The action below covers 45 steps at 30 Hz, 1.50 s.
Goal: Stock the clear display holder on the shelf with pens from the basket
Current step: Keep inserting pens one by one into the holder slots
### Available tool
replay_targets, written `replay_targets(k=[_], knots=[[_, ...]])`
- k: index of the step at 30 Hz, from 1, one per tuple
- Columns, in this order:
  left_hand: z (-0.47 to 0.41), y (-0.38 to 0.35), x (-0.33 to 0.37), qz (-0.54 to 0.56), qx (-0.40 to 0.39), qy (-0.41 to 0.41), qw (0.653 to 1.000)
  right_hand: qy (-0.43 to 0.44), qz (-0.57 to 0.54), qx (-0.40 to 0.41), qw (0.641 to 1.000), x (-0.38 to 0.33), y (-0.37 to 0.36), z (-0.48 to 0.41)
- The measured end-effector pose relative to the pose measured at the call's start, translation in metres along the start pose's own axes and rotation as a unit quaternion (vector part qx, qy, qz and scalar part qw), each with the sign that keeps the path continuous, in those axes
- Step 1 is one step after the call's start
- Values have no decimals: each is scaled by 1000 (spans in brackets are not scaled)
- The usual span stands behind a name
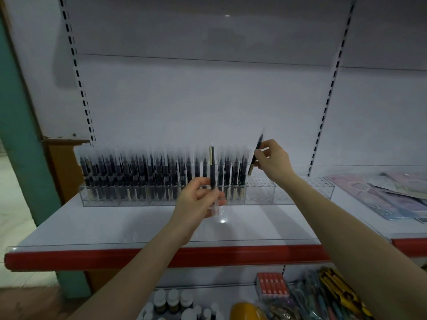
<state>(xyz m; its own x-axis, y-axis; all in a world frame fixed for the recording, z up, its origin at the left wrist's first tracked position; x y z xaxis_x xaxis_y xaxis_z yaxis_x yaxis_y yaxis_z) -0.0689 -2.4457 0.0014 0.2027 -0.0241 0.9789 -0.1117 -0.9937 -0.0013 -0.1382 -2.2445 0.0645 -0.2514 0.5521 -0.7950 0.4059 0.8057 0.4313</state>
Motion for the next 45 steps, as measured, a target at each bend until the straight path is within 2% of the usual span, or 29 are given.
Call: replay_targets(k=[7,18,31,34,36,38,40,42,45], knots=[[-1,2,1,4,2,-2,1000,6,18,-9,1000,2,-5,-1],[2,4,3,12,-3,-7,1000,17,81,-71,994,13,-23,2],[2,6,1,16,-2,4,1000,9,135,-73,988,28,-25,-1],[4,7,2,10,5,0,1000,10,96,-41,995,25,-16,4],[5,7,4,14,5,-4,1000,49,30,38,998,12,0,16],[7,6,6,20,1,-6,1000,151,-4,92,984,-13,11,38],[10,3,9,38,-5,2,999,295,24,78,952,-42,6,64],[11,-2,11,74,-10,15,997,400,82,29,912,-55,-10,84],[14,-10,18,108,-23,20,994,451,142,-11,881,-55,-27,97]])
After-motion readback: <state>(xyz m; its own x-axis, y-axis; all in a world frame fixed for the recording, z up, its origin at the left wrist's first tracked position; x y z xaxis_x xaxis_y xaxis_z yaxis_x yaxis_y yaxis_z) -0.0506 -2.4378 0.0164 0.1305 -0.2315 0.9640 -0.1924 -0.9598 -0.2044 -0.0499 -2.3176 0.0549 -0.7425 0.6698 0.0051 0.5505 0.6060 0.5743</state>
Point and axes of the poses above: each hand's wrist, its own z-axis away from the middle knuckle, its own y-axis out of the back of the hand, x = y × z, the point moved 7 cm from there along -z, towards the middle knuckle
